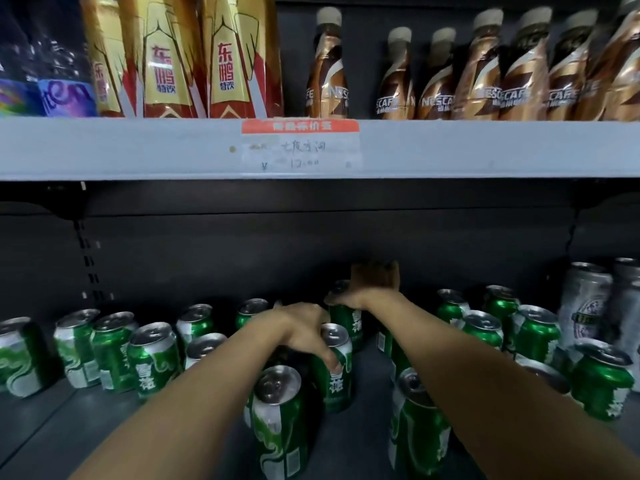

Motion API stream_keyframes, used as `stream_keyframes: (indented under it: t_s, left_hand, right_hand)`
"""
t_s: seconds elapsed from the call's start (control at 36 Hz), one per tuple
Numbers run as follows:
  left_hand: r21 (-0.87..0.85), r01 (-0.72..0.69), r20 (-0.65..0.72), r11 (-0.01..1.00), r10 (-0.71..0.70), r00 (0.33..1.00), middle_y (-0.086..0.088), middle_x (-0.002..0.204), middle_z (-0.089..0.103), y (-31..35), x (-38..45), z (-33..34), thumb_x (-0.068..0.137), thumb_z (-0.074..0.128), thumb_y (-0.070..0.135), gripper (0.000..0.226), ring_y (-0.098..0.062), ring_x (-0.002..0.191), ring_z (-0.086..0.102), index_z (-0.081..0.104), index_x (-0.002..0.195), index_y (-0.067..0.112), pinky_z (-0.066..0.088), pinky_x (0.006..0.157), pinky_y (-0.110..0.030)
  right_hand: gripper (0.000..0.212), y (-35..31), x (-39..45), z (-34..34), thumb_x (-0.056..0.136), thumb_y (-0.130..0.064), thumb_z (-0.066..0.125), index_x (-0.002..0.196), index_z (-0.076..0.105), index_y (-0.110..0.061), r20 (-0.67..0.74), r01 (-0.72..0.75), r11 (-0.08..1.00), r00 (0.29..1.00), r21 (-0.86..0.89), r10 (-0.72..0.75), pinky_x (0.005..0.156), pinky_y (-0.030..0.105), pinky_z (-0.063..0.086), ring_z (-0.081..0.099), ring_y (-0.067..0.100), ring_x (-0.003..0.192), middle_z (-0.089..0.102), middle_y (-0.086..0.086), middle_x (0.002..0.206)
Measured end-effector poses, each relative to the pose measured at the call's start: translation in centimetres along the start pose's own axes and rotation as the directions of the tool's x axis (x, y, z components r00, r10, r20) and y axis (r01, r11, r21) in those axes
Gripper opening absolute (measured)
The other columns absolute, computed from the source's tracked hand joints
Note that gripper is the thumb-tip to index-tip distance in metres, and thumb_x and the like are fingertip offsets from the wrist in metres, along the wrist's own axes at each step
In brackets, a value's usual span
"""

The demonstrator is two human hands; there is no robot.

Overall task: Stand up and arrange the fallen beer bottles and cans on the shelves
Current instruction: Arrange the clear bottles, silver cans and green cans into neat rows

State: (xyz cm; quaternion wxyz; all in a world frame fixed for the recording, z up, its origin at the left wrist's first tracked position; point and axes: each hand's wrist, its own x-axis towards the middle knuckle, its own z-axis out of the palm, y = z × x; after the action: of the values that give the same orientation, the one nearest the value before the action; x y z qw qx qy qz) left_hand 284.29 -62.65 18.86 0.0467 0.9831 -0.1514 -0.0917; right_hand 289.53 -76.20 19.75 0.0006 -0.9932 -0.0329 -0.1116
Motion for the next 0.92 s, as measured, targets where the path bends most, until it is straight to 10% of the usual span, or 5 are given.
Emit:
stream_keyframes:
  t_s: [0.17, 0.39, 0.92]
  left_hand:
    - [-0.039, 0.011, 0.064, 0.999, -0.009, 0.998, 0.002, 0.103, 0.063, 0.2, 0.5, -0.5, 0.063, 0.082, 0.054, 0.058, -0.018, 0.093, 0.061, 0.061, 0.105, 0.019, 0.053, 0.078, -0.032]
    - [0.010, 0.034, 0.085, 0.999, -0.034, 0.996, 0.002, 0.112, 0.060, 0.6, 0.8, -0.1, 0.064, 0.083, 0.051, 0.072, -0.019, 0.099, 0.061, 0.057, 0.122, 0.017, 0.053, 0.090, -0.035]
    - [-0.062, 0.080, -0.090, 0.995, -0.086, 0.992, -0.010, 0.148, 0.037, 3.0, 0.6, 0.4, 0.071, 0.084, 0.034, 0.093, -0.030, 0.131, 0.043, 0.032, 0.147, 0.021, 0.042, 0.105, -0.038]
  right_hand:
    - [0.078, -1.0, 0.8, 1.1, 0.074, -0.080, 0.054, 0.126, 0.056, -0.022, 0.019, -0.003, 0.999, 1.000, -0.038, 0.003, 0.108, 0.042, 0.025, 0.040, 0.027, 0.132, 0.051, 0.004, 0.137]
    - [0.093, -1.4, 0.6, 1.8, 0.080, -0.079, 0.044, 0.151, 0.029, -0.020, 0.113, 0.040, 0.996, 0.993, -0.074, -0.031, 0.116, 0.045, 0.014, 0.018, 0.030, 0.146, 0.023, 0.006, 0.158]
    - [0.051, 3.7, -4.6, -1.2, 0.102, -0.051, 0.028, 0.127, 0.058, -0.019, -0.124, -0.122, 0.942, 0.978, 0.312, 0.167, 0.097, 0.037, 0.038, 0.054, 0.029, 0.119, 0.058, 0.008, 0.131]
